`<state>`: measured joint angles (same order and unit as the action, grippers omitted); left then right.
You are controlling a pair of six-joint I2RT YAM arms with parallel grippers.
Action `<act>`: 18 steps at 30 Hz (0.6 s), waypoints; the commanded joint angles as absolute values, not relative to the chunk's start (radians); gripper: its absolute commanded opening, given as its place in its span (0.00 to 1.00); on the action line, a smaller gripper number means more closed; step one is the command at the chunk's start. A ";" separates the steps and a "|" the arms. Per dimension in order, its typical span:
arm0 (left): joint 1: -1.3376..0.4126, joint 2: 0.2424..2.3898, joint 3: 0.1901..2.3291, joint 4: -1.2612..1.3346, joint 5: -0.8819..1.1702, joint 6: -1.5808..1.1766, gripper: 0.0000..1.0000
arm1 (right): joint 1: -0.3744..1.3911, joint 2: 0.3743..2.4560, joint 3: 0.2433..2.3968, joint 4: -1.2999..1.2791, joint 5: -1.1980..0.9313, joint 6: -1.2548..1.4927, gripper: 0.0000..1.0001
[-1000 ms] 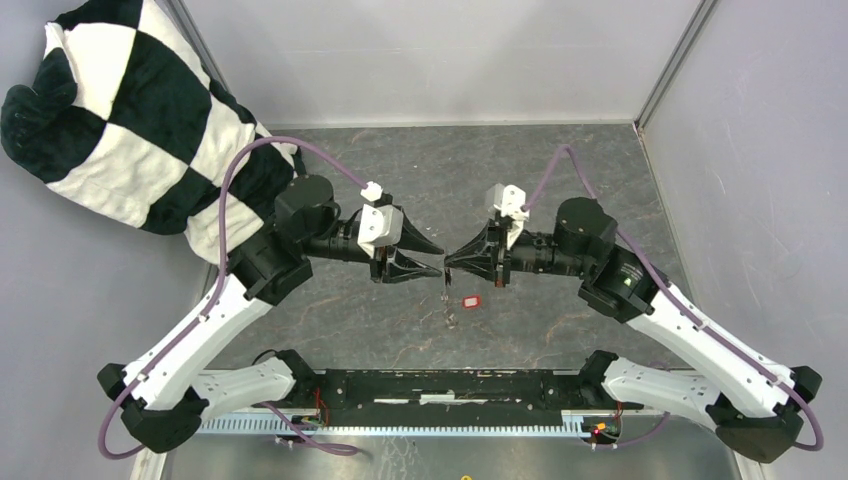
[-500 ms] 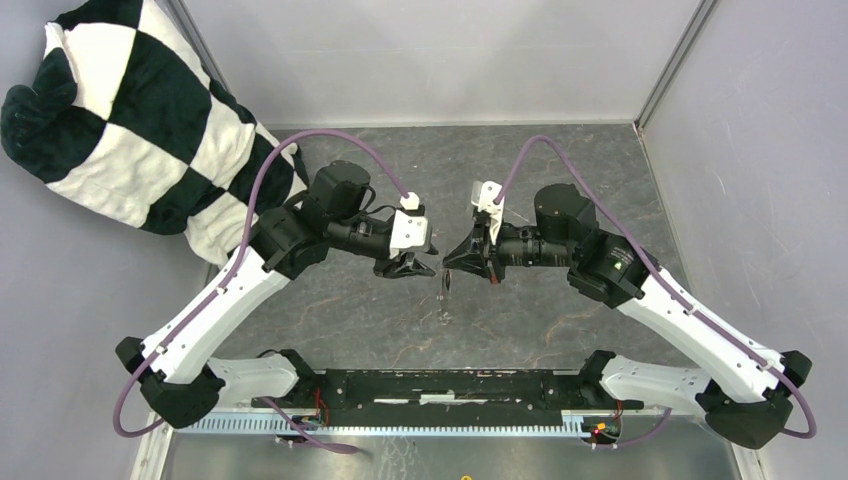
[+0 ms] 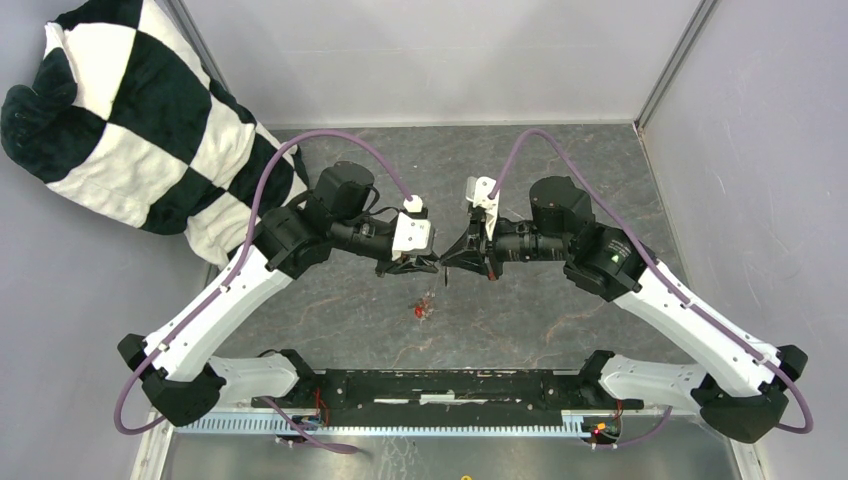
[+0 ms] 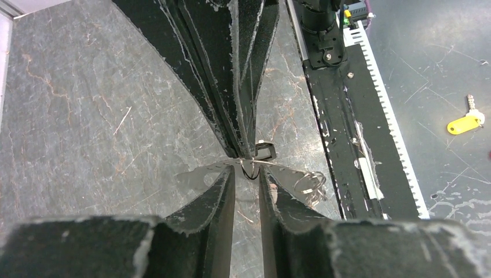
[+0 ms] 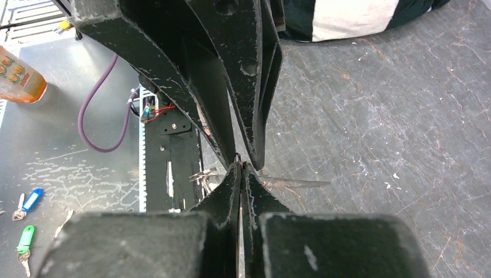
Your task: Put the keys on the keyring
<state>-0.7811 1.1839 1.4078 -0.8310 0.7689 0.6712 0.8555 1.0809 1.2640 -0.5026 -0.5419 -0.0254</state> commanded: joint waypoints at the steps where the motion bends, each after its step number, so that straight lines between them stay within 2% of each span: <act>1: -0.787 1.179 1.437 -0.823 0.807 0.691 0.28 | 0.853 1.087 1.320 -0.483 -0.581 -0.038 0.00; 6: -0.791 1.184 1.452 -0.850 0.799 0.723 0.17 | 0.853 1.092 1.325 -0.489 -0.592 -0.043 0.00; 10: -0.794 1.177 1.453 -0.852 0.775 0.730 0.03 | 0.853 1.101 1.335 -0.500 -0.599 -0.049 0.00; 14: -0.797 1.174 1.454 -0.886 0.778 0.769 0.02 | 0.853 1.106 1.344 -0.488 -0.605 -0.036 0.00; 15: -0.798 1.173 1.453 -0.885 0.786 0.768 0.02 | 0.853 1.101 1.343 -0.472 -0.603 -0.027 0.03; 18: -0.798 1.151 1.422 -0.792 0.799 0.669 0.02 | 0.852 1.063 1.324 -0.414 -0.558 -0.002 0.21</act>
